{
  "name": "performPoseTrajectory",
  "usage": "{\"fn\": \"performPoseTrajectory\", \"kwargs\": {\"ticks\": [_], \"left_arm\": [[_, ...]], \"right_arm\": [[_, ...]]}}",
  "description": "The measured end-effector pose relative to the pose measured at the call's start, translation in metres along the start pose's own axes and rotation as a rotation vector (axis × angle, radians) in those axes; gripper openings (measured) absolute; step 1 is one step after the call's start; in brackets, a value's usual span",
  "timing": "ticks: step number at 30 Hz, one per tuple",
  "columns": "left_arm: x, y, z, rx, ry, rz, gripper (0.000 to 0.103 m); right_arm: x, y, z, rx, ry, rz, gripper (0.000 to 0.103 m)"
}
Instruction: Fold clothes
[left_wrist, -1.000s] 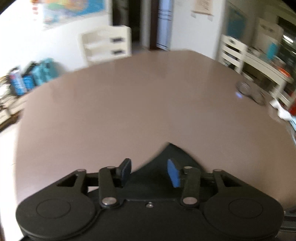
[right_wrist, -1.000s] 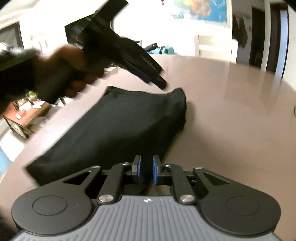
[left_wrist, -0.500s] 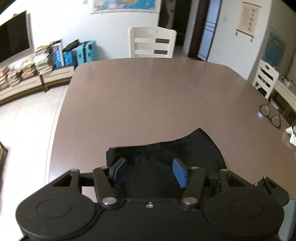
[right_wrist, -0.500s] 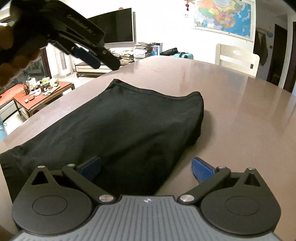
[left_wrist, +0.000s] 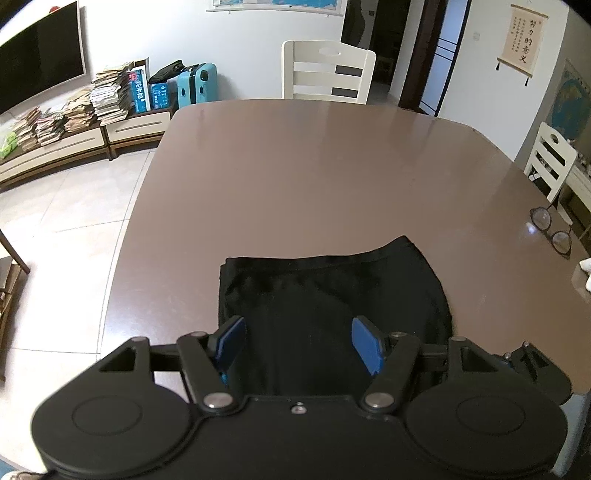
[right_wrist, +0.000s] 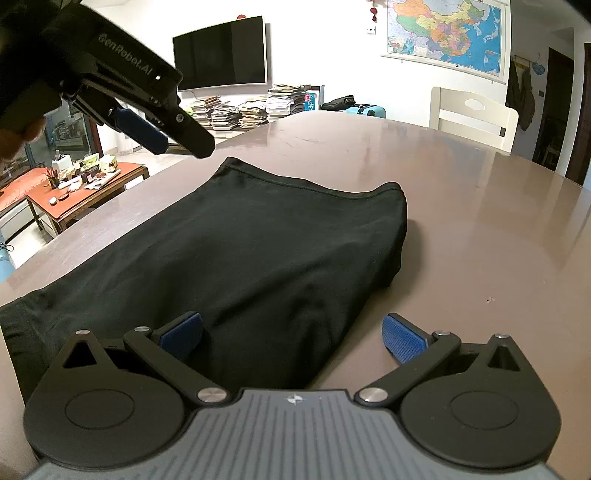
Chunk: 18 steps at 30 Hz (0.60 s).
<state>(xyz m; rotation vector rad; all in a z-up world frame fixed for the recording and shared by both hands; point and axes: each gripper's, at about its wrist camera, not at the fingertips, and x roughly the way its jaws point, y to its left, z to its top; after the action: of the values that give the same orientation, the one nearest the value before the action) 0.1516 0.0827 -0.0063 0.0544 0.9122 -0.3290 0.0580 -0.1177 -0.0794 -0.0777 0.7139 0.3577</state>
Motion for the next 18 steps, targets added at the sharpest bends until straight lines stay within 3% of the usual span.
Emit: {"fn": "performPoseTrajectory", "kwargs": {"ticks": [18], "left_arm": [[0.0082, -0.0042, 0.0003, 0.017, 0.030, 0.000, 0.065]], "right_arm": [[0.0000, 0.0001, 0.0000, 0.000, 0.000, 0.000, 0.103]]}}
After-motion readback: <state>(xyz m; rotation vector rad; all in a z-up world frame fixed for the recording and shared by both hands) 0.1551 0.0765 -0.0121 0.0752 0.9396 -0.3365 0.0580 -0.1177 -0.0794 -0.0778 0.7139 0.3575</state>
